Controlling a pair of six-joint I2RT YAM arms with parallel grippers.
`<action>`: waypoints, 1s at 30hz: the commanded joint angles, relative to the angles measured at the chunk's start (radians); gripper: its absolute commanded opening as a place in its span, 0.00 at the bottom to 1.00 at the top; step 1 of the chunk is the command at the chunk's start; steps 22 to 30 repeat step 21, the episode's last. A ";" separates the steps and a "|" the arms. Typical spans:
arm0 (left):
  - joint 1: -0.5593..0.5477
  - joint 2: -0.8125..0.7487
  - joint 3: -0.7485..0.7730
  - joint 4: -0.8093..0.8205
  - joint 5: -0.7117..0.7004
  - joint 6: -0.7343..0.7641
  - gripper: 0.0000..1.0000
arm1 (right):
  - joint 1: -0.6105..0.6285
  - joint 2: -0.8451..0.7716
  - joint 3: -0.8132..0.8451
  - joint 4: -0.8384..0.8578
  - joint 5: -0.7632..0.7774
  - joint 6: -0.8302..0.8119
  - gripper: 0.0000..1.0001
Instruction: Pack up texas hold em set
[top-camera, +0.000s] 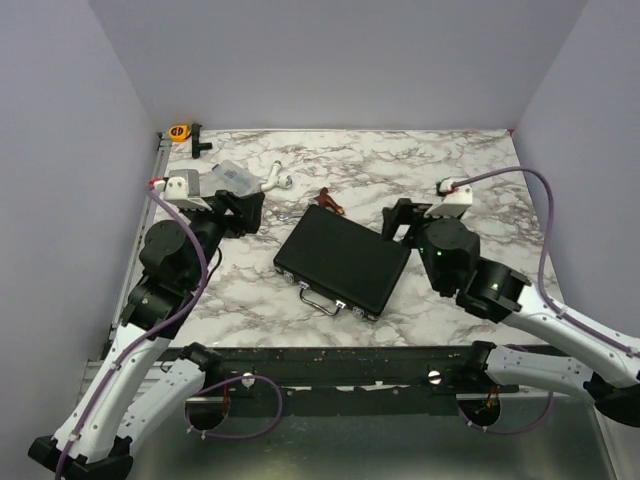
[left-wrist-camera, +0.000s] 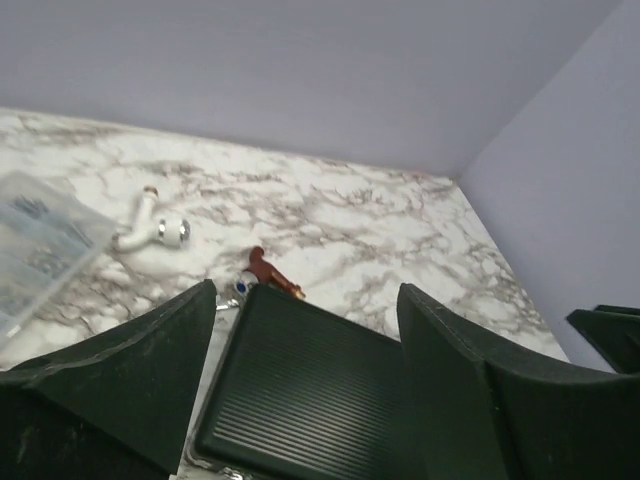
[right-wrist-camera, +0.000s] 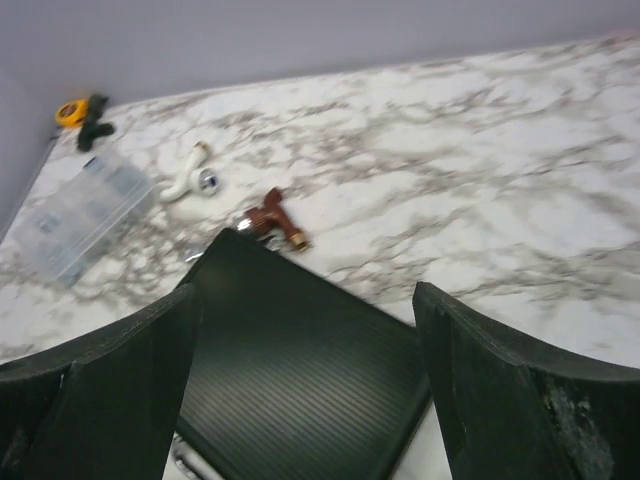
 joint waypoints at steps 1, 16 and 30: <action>0.009 -0.043 0.056 -0.026 -0.107 0.192 0.77 | -0.003 -0.088 0.081 -0.231 0.308 -0.024 0.99; 0.010 -0.050 0.027 0.028 -0.165 0.268 0.80 | -0.003 -0.233 0.134 -0.302 0.402 -0.041 1.00; 0.012 -0.049 -0.007 0.031 -0.170 0.269 0.80 | -0.003 -0.239 0.098 -0.276 0.356 -0.052 1.00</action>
